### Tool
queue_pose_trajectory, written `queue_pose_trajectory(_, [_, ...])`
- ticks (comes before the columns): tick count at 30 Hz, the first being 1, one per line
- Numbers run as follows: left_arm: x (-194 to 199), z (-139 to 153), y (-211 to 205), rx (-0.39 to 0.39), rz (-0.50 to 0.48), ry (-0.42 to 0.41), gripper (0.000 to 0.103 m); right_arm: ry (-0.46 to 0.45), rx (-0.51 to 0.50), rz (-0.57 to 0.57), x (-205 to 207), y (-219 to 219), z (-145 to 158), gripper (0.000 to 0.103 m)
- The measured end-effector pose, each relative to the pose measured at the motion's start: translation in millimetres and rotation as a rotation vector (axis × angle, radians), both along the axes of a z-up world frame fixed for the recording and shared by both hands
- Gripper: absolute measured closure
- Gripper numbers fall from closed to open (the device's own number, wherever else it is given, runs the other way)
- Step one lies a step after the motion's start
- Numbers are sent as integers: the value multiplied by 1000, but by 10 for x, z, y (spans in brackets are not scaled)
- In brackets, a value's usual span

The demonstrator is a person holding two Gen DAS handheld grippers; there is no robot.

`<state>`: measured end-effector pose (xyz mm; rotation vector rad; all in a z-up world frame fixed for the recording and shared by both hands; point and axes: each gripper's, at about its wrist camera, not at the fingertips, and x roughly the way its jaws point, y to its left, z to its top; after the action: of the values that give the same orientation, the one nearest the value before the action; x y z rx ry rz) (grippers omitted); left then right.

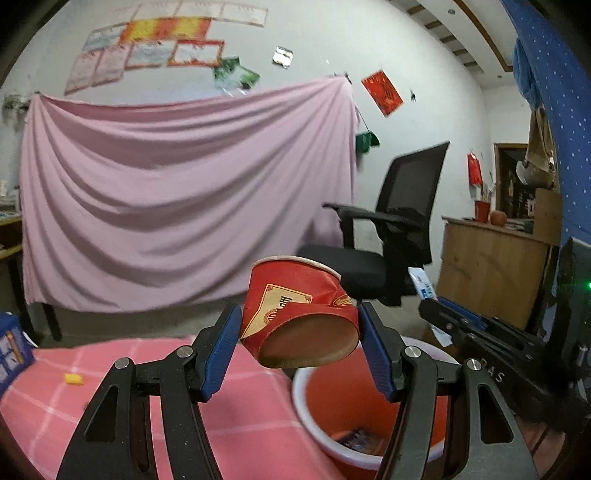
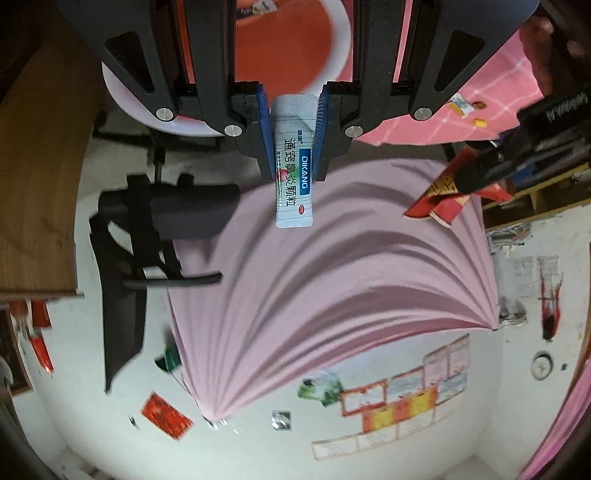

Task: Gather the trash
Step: 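Carry the red cup and white sachet over the bucket with both tools, then open both tools to drop the cup and sachet into the bucket, then move both tools back over the table toward the remaining items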

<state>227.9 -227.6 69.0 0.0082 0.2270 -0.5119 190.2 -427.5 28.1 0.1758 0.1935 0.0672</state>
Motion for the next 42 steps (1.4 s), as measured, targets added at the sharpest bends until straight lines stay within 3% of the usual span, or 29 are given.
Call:
queue_pose_trajectory(18, [409, -153, -492, -11, -95, 318, 45, 203, 107, -27, 87, -440, -268, 84])
queue_pose_trajectory(29, [509, -259, -496, -7, -100, 410, 45, 272, 117, -51, 150, -516, -345, 83])
queue_pose_trajectory(33, [510, -264, -489, 1, -100, 419, 45, 274, 117, -53, 154, -524, -344, 76])
queue_pose_trajectory(42, [502, -247, -416, -15, -82, 397, 45, 272, 113, -60, 155, -538, -335, 75])
